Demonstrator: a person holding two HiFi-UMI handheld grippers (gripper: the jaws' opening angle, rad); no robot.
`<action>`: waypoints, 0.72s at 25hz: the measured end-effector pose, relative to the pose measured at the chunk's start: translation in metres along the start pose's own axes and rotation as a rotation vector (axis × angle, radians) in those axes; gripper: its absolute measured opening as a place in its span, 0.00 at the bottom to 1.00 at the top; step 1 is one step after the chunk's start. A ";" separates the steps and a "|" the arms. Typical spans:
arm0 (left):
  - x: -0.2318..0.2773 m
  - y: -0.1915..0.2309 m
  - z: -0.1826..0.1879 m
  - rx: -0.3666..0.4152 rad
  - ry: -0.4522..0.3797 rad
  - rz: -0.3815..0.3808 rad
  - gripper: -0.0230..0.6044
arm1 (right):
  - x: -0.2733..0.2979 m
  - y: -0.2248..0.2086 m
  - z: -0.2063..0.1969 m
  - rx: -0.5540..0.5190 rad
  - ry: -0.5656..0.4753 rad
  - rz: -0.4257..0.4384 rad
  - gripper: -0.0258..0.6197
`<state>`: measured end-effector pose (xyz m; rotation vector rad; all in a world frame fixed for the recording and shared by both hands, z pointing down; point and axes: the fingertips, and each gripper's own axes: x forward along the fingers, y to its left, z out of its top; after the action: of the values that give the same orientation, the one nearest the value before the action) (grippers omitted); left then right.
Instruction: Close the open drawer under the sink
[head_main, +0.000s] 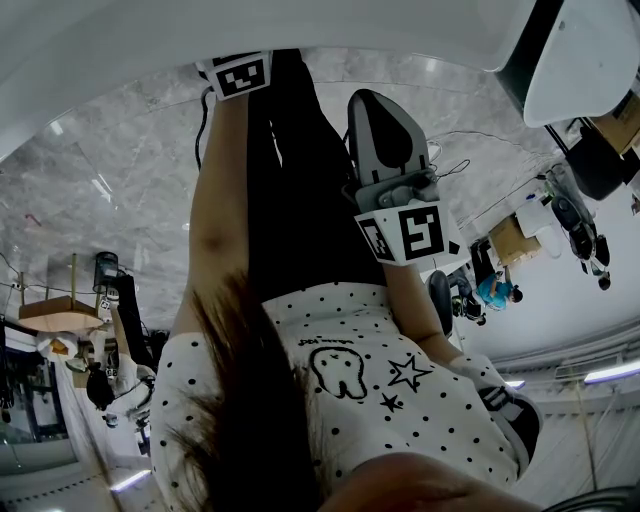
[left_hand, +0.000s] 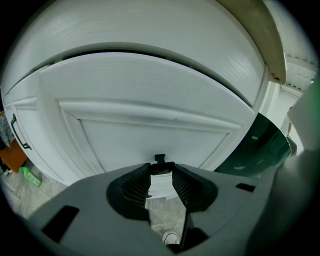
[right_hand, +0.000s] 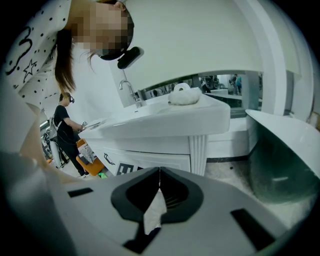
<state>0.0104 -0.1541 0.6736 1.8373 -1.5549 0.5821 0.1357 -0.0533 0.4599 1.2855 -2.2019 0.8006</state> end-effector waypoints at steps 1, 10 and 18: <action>0.000 -0.001 0.001 0.000 0.000 0.000 0.25 | 0.000 -0.001 0.001 0.000 0.000 0.000 0.06; 0.008 0.001 -0.006 -0.003 0.001 -0.006 0.25 | 0.009 -0.004 -0.006 0.000 0.011 0.000 0.06; 0.004 -0.005 0.002 -0.003 -0.010 -0.009 0.25 | 0.001 0.000 -0.002 -0.005 0.012 0.007 0.06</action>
<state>0.0155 -0.1575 0.6740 1.8464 -1.5525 0.5668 0.1355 -0.0526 0.4625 1.2683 -2.1992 0.8029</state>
